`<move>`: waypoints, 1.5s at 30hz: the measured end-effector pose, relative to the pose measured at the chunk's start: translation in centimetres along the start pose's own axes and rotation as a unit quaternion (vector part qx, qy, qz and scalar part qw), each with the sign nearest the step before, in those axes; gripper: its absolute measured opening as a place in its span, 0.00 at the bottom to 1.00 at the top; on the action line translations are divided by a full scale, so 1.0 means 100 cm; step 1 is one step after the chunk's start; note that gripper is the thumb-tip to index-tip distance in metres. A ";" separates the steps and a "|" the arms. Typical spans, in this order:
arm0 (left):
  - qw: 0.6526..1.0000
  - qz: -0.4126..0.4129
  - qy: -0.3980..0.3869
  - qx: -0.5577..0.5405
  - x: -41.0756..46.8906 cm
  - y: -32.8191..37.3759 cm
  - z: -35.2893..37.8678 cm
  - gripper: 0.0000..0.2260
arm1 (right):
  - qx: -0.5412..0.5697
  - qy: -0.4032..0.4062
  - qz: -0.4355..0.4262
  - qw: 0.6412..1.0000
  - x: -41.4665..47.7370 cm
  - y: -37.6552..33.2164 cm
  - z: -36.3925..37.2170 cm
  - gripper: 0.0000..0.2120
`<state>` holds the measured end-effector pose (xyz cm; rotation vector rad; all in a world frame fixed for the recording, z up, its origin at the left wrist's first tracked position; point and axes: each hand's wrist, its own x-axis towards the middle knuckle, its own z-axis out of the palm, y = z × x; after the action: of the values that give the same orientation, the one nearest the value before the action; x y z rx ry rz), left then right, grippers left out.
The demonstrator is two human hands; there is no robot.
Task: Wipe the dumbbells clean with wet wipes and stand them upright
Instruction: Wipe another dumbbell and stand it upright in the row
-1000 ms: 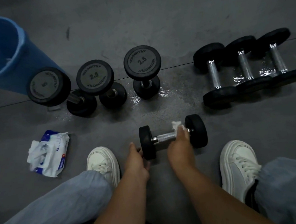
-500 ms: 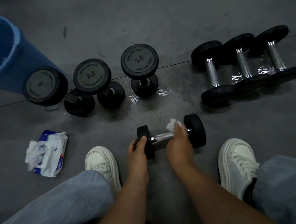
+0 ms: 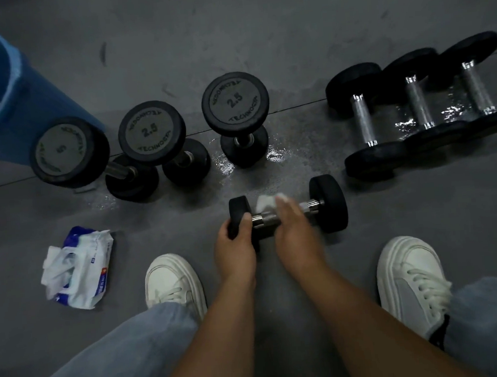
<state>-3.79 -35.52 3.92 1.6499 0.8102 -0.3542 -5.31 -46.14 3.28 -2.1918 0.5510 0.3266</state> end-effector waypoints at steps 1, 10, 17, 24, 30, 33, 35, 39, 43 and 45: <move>1.000 0.003 0.007 0.006 0.003 0.004 0.003 0.08 | -0.018 0.034 0.040 0.998 0.005 0.004 -0.002 0.27; 0.998 0.047 -0.030 0.000 0.016 0.010 0.006 0.13 | -0.024 0.048 0.018 0.998 0.011 -0.012 -0.003 0.33; 0.997 0.063 -0.024 0.024 0.021 0.015 0.008 0.12 | -0.011 0.068 0.021 0.997 0.023 -0.003 -0.012 0.32; 0.997 0.066 -0.021 0.028 0.023 0.013 0.008 0.14 | 0.017 0.022 -0.030 0.999 0.019 -0.010 -0.002 0.31; 0.997 0.071 -0.032 0.016 0.020 0.015 0.008 0.07 | 0.100 0.005 -0.051 0.994 0.018 -0.007 0.001 0.16; 0.997 0.070 -0.031 0.021 0.022 0.015 0.007 0.07 | 0.314 0.086 0.230 0.917 0.021 -0.006 0.005 0.08; 0.997 0.069 -0.031 0.022 0.022 0.013 0.007 0.07 | 0.520 0.026 0.409 0.750 0.026 -0.011 0.003 0.06; 0.997 0.074 -0.032 0.019 0.018 0.012 0.007 0.12 | 0.624 -0.006 0.436 0.649 0.034 -0.020 -0.008 0.10; 0.996 0.074 -0.040 0.031 0.014 0.010 0.003 0.10 | 0.592 0.010 0.438 0.677 0.021 -0.021 -0.015 0.10; 0.996 0.067 -0.038 0.038 0.010 0.006 0.000 0.10 | 0.602 0.022 0.428 0.673 0.017 -0.024 -0.014 0.15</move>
<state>-2.61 -35.27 3.73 1.7420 0.6313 -0.3550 -2.59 -46.40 5.04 -0.5389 1.3332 0.2496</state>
